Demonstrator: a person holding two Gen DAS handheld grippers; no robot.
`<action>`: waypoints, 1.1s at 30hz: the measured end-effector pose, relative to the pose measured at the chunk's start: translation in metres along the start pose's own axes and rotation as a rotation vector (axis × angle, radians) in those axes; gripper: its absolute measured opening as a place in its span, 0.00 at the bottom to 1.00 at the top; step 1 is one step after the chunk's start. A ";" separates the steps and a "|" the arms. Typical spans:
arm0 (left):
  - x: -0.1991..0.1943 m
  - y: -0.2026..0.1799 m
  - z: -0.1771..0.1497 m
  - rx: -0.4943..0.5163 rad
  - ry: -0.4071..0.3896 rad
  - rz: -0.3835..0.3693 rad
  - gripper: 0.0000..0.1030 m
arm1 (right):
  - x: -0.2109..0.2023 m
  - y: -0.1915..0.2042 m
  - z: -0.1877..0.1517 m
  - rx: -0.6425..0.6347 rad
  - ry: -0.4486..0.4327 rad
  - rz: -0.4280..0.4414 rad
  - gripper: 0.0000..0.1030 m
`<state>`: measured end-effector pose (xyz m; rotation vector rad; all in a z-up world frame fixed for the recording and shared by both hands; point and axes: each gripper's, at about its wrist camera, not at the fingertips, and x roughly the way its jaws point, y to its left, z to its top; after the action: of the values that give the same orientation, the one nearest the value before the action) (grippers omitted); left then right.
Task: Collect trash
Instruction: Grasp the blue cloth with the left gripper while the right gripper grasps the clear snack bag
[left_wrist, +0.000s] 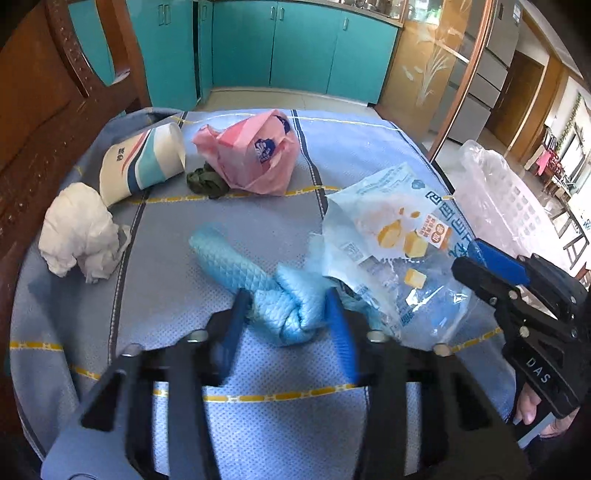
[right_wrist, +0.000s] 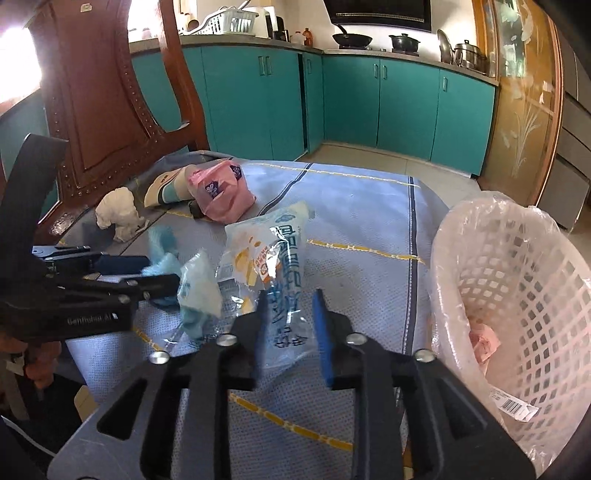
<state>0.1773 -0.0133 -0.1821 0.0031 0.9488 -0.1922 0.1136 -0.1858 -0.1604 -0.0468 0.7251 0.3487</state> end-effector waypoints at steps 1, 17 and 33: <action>-0.003 0.000 -0.001 0.020 -0.007 0.022 0.37 | 0.000 0.001 0.000 -0.001 -0.001 0.000 0.37; -0.026 0.023 -0.013 0.033 -0.016 0.044 0.57 | 0.009 0.020 -0.002 -0.036 0.019 0.029 0.53; -0.021 0.015 -0.019 0.075 -0.059 0.108 0.34 | 0.011 0.038 -0.006 -0.113 0.001 0.035 0.25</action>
<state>0.1522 0.0061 -0.1777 0.1174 0.8794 -0.1272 0.1053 -0.1479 -0.1692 -0.1417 0.7076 0.4233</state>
